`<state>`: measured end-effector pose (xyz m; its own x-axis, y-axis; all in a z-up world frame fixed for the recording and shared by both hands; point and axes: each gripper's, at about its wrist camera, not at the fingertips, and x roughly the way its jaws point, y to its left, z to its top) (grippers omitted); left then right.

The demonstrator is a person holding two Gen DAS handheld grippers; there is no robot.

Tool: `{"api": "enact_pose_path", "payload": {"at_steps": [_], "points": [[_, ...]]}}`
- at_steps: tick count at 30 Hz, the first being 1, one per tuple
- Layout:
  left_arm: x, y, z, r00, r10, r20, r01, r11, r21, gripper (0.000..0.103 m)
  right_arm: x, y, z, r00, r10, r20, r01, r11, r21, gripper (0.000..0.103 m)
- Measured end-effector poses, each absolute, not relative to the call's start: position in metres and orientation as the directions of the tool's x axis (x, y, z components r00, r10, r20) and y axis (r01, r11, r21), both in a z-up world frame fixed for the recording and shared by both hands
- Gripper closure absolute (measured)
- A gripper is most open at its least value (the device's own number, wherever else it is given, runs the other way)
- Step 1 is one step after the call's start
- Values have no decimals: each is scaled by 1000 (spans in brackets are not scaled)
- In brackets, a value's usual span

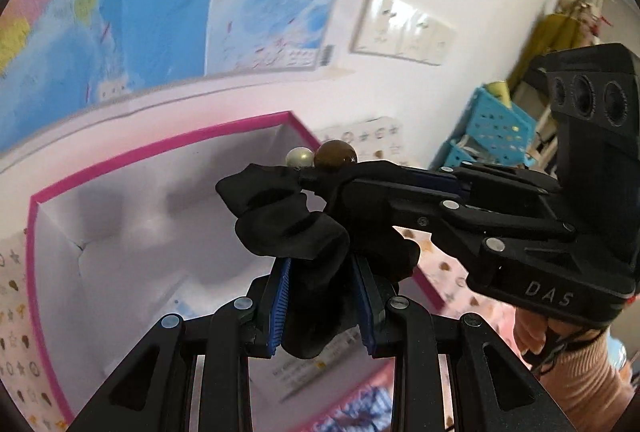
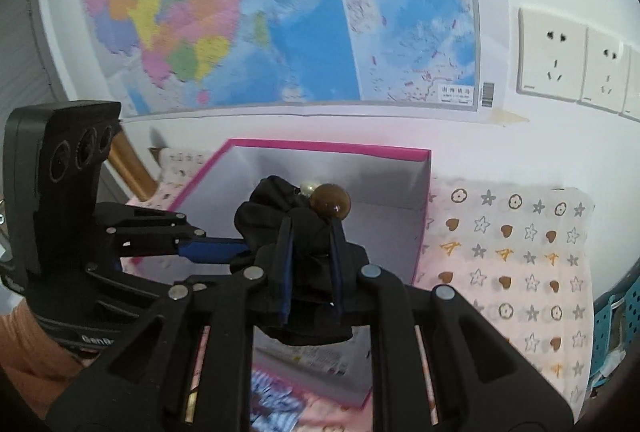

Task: Organize soft objects
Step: 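Carry the black scrunchie into the pink box and open the right gripper, then grasp the green plush turtle with the right gripper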

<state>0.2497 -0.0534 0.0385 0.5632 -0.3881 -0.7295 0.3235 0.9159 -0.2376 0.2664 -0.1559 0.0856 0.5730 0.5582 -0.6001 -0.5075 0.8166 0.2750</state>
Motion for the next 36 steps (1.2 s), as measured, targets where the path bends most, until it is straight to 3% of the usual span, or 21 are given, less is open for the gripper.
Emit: {"api": "enact_pose_path", "payload": {"at_steps": [5, 7, 12, 14, 23, 30, 33, 36], "points": [[282, -50, 16, 546, -318, -775, 250, 945, -212, 72, 299, -151, 69, 564, 512, -648, -464, 846, 264, 86], [292, -50, 7, 512, -304, -804, 232, 949, -211, 58, 309, -149, 64, 568, 484, -665, -445, 861, 246, 86], [304, -39, -5, 470, -281, -837, 162, 959, -231, 56, 329, -140, 43, 535, 387, -751, -391, 901, 186, 84], [299, -33, -3, 480, -285, -829, 155, 958, -240, 55, 326, -141, 44, 557, 375, -741, -383, 908, 171, 68], [259, -14, 17, 558, -277, -782, 172, 961, -218, 52, 301, -151, 59, 586, 395, -708, -407, 898, 164, 67], [196, 12, 49, 629, -335, -702, 215, 942, -257, 46, 252, -150, 81, 553, 524, -648, -502, 830, 243, 66], [166, 28, 58, 662, -338, -669, 218, 941, -259, 43, 215, -143, 90, 492, 625, -606, -591, 751, 295, 56], [132, 46, 54, 673, -342, -655, 206, 938, -278, 43, 183, -134, 92, 435, 686, -583, -657, 685, 316, 53]]}}
